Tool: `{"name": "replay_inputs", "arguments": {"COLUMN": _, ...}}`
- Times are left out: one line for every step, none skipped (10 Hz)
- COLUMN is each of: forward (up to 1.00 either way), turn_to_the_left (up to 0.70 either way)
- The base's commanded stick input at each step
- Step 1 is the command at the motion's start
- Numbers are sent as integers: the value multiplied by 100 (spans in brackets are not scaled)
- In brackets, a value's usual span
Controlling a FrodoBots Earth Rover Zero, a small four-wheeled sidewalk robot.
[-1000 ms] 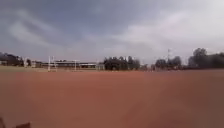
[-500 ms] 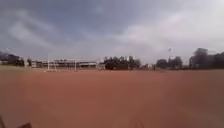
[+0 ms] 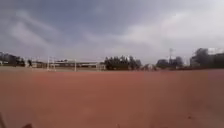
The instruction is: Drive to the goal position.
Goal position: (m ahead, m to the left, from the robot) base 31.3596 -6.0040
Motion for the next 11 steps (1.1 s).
{"name": "replay_inputs", "arguments": {"forward": 70, "turn_to_the_left": 0}}
{"name": "replay_inputs", "arguments": {"forward": 70, "turn_to_the_left": 0}}
{"name": "replay_inputs", "arguments": {"forward": 70, "turn_to_the_left": 0}}
{"name": "replay_inputs", "arguments": {"forward": 70, "turn_to_the_left": 0}}
{"name": "replay_inputs", "arguments": {"forward": 70, "turn_to_the_left": 0}}
{"name": "replay_inputs", "arguments": {"forward": 70, "turn_to_the_left": 0}}
{"name": "replay_inputs", "arguments": {"forward": 70, "turn_to_the_left": 0}}
{"name": "replay_inputs", "arguments": {"forward": 70, "turn_to_the_left": 0}}
{"name": "replay_inputs", "arguments": {"forward": 70, "turn_to_the_left": 0}}
{"name": "replay_inputs", "arguments": {"forward": 70, "turn_to_the_left": 0}}
{"name": "replay_inputs", "arguments": {"forward": 70, "turn_to_the_left": 0}}
